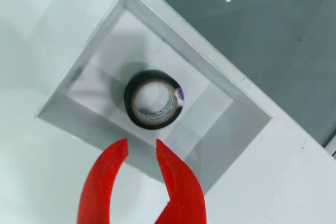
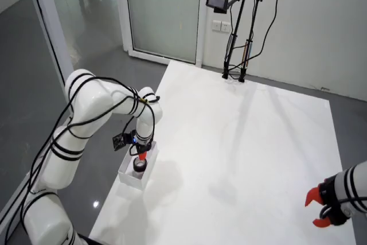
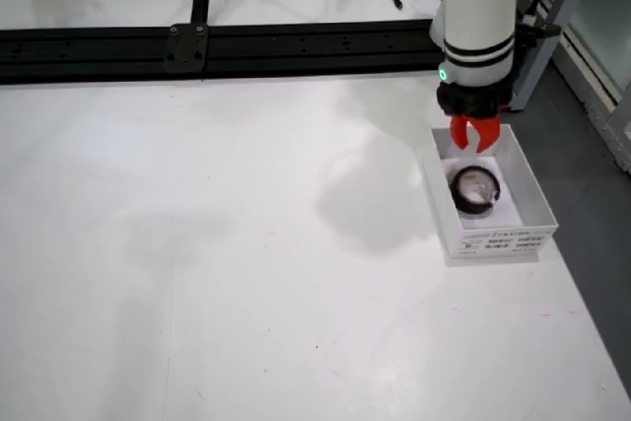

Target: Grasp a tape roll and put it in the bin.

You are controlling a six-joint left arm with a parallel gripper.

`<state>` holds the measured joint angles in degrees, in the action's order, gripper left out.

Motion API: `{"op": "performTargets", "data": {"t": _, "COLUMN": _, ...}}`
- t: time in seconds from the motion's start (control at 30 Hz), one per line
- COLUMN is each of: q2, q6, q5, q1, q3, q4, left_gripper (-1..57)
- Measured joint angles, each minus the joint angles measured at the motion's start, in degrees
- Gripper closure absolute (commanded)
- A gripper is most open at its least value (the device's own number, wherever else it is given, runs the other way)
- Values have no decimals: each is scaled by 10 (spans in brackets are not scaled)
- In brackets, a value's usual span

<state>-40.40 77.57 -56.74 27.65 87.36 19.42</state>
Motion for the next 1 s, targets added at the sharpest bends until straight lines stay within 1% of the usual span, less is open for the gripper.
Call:
{"op": "performTargets", "data": {"t": 0.13, "q2": 0, "q6": 0, "q5": 0, "q1": -1, "q3": 0, "q4": 0, "left_gripper": 449}}
{"op": "performTargets", "data": {"t": 0.23, "q2": 0, "q6": 0, "q5": 0, "q1": -1, "q3": 0, "q4": -1, "left_gripper": 494}}
{"op": "performTargets", "data": {"t": 0.33, "q2": 0, "q6": 0, "q5": 0, "q1": -1, "q3": 0, "q4": -1, "left_gripper": 569}}
{"op": "performTargets", "data": {"t": 0.67, "q2": -1, "q6": 0, "q5": -3, "q1": 8, "q3": 0, "q4": -9, "left_gripper": 570}}
{"op": "performTargets", "data": {"t": 0.87, "q2": 6, "q6": 0, "q5": -6, "q1": 31, "q3": 0, "q4": -18, "left_gripper": 570}}
{"op": "performTargets", "data": {"t": 1.0, "q2": 23, "q6": 0, "q5": -18, "q1": 52, "q3": -1, "q4": -18, "left_gripper": 570}}
